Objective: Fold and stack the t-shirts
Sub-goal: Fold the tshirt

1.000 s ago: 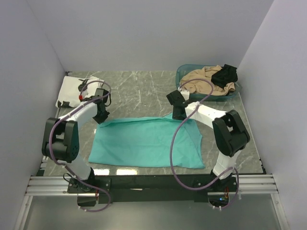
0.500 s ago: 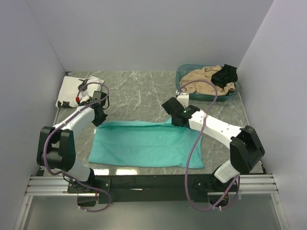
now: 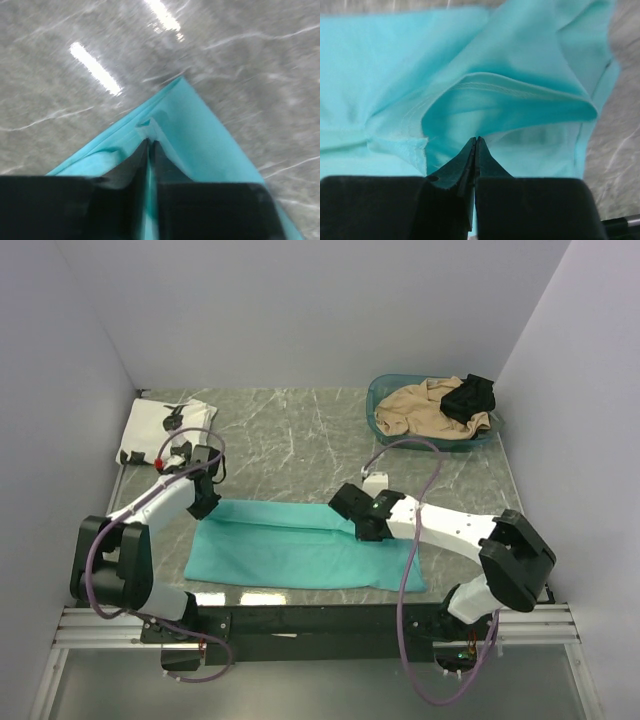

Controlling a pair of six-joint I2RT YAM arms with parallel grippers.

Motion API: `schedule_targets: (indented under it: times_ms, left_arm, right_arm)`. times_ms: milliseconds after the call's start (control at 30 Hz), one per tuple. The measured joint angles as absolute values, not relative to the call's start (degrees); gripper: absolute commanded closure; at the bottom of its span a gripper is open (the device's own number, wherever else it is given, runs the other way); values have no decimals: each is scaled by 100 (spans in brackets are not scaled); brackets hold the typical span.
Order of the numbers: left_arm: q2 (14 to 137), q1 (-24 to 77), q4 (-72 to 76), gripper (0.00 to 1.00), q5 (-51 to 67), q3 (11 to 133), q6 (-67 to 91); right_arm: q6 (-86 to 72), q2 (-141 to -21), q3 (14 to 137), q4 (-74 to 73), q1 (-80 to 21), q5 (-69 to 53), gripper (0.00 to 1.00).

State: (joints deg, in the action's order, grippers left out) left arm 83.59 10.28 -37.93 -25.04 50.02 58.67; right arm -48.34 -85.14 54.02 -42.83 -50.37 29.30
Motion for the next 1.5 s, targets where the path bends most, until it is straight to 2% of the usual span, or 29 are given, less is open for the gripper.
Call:
schedule_targets:
  times_ms: [67, 100, 167, 233, 300, 400, 500, 833, 1000, 1133, 1300, 1433, 1500]
  left_arm:
    - [8208, 1033, -3868, 63, -2495, 4856, 5953]
    - [8134, 1033, -3911, 53, -2488, 4803, 5986]
    - [7975, 1033, -4058, 45, -2499, 4757, 6088]
    - [7797, 1033, -4163, 31, -2521, 4755, 6160]
    - [7568, 1033, -4230, 19, -2547, 4755, 6230]
    - [7286, 1033, -4316, 8, -2571, 4792, 6285]
    - [7157, 1033, -4276, 2, -2502, 4901, 6257]
    - [7426, 1221, -3546, 1, -1813, 4974, 5951]
    - [8001, 1295, -3098, 1, -1446, 4890, 5798]
    - [8309, 1299, -2936, 1, -1319, 4746, 5760]
    - [8482, 1299, -2816, 1, -1278, 4584, 5677]
    - [8517, 1299, -2783, 1, -1288, 4587, 5642]
    - [8512, 1299, -2775, 1, -1288, 4587, 5640]
  right_arm:
    - [-4910, -8453, 5210, -4202, -5190, 2709, 82]
    - [-4945, -8385, 5096, -4167, -5290, 2569, 72]
    - [-5002, -8173, 4862, -4091, -5450, 2279, 58]
    - [-5028, -7911, 4705, -4091, -5542, 2097, 45]
    - [-5011, -7607, 4626, -4077, -5553, 2001, 39]
    - [-4925, -7135, 4628, -4021, -5548, 2005, 32]
    - [-4757, -6801, 4713, -3918, -5474, 1997, 29]
    - [-4084, -7135, 4768, -2705, -3704, 1229, 22]
    - [-3905, -7747, 4779, -2484, -3352, 989, 19]
    - [-3708, -7690, 4676, -2438, -3336, 777, 19]
    - [-3103, -7229, 4171, -2150, -3444, -69, 19]
    - [-2668, -7266, 4042, -2126, -4145, -156, 20]
    - [-2556, -7465, 4134, -2193, -4576, 40, 25]
